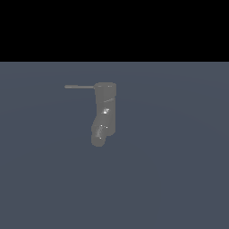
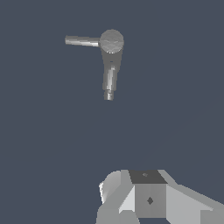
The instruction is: Turn on the faucet by rotating a designated handle.
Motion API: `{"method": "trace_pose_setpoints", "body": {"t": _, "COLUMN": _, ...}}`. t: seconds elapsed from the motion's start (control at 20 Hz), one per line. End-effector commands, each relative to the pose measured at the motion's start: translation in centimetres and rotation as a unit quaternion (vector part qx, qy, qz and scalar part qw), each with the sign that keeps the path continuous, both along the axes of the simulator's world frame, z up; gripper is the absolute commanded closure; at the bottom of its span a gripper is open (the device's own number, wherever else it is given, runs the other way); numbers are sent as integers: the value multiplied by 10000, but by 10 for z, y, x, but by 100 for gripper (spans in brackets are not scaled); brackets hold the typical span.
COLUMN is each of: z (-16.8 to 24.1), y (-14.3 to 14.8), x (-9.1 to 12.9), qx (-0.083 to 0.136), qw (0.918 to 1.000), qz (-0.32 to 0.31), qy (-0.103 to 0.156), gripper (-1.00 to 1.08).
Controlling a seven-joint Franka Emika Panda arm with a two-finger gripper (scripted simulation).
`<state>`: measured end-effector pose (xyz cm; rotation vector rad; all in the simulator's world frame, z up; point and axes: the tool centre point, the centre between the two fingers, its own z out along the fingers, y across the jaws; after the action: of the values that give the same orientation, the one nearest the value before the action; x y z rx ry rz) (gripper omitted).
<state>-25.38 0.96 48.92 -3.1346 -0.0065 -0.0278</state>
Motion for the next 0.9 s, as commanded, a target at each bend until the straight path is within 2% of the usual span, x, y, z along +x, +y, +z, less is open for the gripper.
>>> {"method": "trace_pose_setpoints", "body": {"t": 0.0, "z": 0, "y": 0, "x": 0, "qx": 0, "qw": 10000, "qz": 0, "qy": 0, "gripper": 108}}
{"method": "trace_pose_setpoints", "body": {"t": 0.45, "z": -2, "y": 10, "x": 6, "qx": -204, "qw": 9996, "qz": 212, "qy": 6, "gripper": 108}}
{"method": "trace_pose_setpoints", "body": {"t": 0.85, "z": -2, "y": 11, "x": 12, "qx": -159, "qw": 9998, "qz": 101, "qy": 8, "gripper": 108}}
